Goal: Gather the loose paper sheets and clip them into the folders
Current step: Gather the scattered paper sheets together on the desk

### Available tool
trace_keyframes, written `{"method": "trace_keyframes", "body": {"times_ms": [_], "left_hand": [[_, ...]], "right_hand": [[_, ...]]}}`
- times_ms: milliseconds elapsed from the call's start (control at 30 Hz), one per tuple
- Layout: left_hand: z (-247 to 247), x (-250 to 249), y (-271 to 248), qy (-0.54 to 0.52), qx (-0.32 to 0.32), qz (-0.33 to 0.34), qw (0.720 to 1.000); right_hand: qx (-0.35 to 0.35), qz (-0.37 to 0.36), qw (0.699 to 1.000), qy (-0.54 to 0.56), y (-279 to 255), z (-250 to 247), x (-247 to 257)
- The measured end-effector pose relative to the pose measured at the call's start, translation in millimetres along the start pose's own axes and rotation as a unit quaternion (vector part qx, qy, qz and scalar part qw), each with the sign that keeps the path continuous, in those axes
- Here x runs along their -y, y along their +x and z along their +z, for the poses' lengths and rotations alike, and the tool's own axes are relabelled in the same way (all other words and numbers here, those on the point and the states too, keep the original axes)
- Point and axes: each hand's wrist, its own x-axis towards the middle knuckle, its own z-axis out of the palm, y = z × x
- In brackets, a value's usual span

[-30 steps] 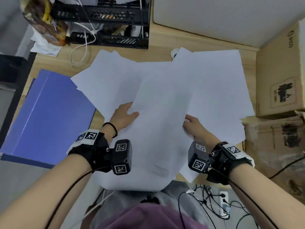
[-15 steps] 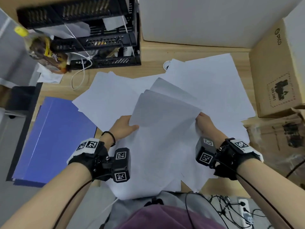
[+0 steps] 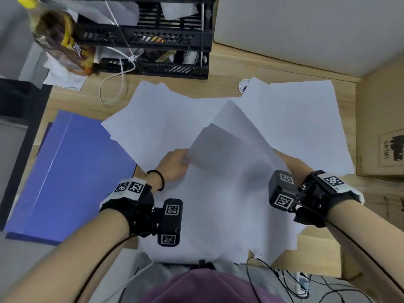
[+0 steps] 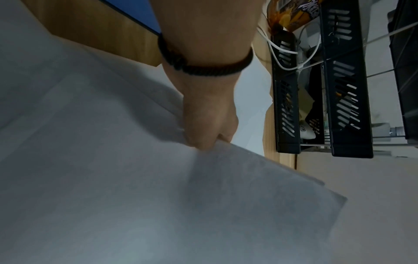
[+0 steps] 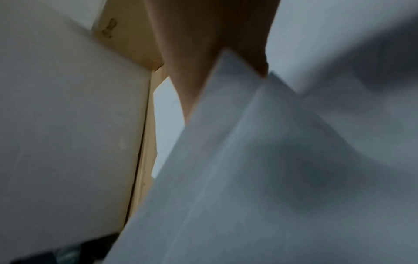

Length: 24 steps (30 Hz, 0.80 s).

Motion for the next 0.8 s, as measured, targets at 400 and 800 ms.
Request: {"method": "trace_keyframes", "body": {"times_ms": [400,800], "left_hand": [[-10.6,22.1,17.3,0.018,-0.099,-0.047,0.994],[1.1,-20.6,13.1,0.07,-0.143,-0.02,0.987]], "right_hand": [[0.061,-0.025,0.99,-0.123,37.2,13.4,46.6],[0.037,-0.071,0.995,-0.052,8.5,-9.7,14.5]]}}
